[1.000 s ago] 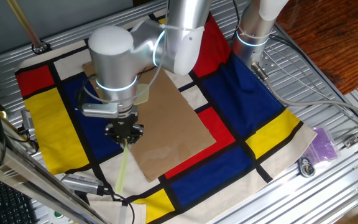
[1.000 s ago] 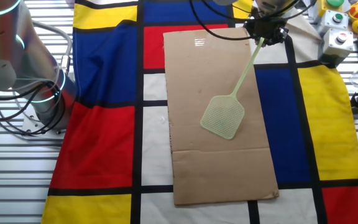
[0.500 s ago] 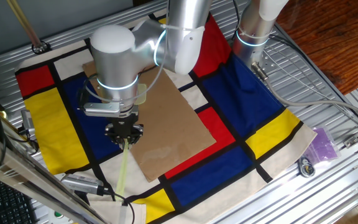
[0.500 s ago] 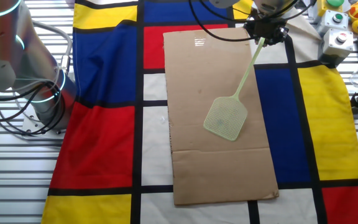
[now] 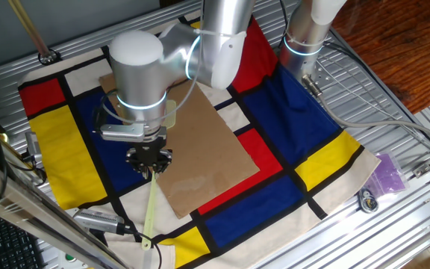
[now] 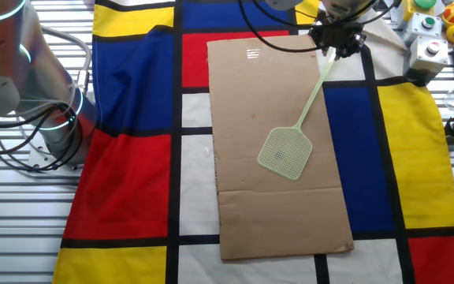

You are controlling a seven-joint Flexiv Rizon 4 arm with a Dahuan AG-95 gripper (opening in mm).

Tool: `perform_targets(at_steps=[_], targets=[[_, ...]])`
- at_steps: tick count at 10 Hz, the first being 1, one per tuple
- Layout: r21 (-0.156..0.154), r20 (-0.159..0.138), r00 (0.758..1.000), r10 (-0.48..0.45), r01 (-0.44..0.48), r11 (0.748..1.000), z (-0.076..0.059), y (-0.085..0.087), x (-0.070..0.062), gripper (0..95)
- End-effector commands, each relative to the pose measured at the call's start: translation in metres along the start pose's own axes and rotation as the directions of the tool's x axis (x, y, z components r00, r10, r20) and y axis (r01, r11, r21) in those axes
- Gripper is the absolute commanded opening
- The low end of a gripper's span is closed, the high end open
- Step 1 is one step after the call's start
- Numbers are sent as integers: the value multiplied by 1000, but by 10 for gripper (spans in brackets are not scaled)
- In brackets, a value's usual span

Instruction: Swat with a flyswatter

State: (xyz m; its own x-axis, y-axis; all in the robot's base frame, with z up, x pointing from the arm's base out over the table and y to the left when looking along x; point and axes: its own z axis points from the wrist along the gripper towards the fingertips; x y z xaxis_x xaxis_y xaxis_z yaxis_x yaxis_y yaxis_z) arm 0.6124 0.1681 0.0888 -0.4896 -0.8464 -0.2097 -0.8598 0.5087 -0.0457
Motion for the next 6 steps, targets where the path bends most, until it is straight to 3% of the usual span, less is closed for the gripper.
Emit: perform_targets(at_steps=[1, 2, 3, 5, 6], targets=[[-23, -88, 986, 145, -147, 989, -10, 1, -1, 0], [-12, -136, 967, 213, -217, 976, -14, 1, -2, 0], [-11, -186, 927, 326, -334, 943, -21, 3, -3, 0], [-1, -286, 807, 516, -539, 842, -32, 6, -2, 0], [1, -290, 788, 543, -567, 823, -34, 7, -2, 0]])
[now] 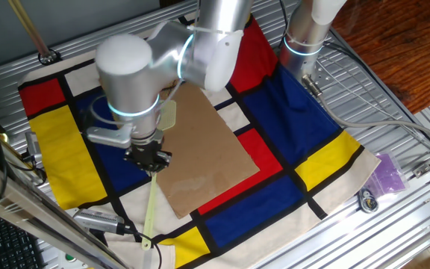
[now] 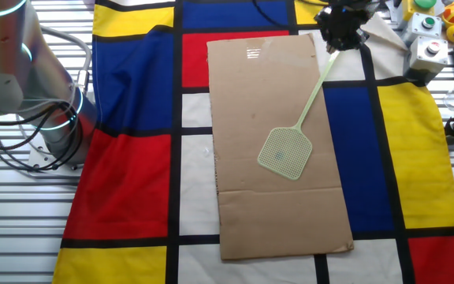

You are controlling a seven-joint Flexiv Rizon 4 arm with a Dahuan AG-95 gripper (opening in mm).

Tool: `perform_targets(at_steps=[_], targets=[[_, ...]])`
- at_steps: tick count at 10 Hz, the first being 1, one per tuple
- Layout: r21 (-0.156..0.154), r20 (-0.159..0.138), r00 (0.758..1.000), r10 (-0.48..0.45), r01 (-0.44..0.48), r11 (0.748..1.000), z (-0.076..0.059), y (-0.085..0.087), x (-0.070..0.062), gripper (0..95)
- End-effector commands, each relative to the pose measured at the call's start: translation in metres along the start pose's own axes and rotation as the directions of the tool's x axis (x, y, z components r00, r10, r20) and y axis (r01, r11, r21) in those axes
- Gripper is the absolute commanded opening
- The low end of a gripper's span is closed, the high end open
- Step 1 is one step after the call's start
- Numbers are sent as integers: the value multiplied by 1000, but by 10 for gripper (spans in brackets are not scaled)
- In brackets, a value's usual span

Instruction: Swat with a flyswatter

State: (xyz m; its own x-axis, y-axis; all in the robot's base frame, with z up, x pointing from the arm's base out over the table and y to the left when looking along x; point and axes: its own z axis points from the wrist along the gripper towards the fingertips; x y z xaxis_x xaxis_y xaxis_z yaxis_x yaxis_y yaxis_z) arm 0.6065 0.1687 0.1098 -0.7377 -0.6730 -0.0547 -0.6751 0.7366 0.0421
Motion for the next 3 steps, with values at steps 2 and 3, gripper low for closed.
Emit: perform_targets(at_steps=[2, 3], targets=[[-19, -135, 953, 270, -275, 961, -20, 6, 5, 0], [-17, -134, 952, 276, -281, 960, -22, 6, 5, 0]])
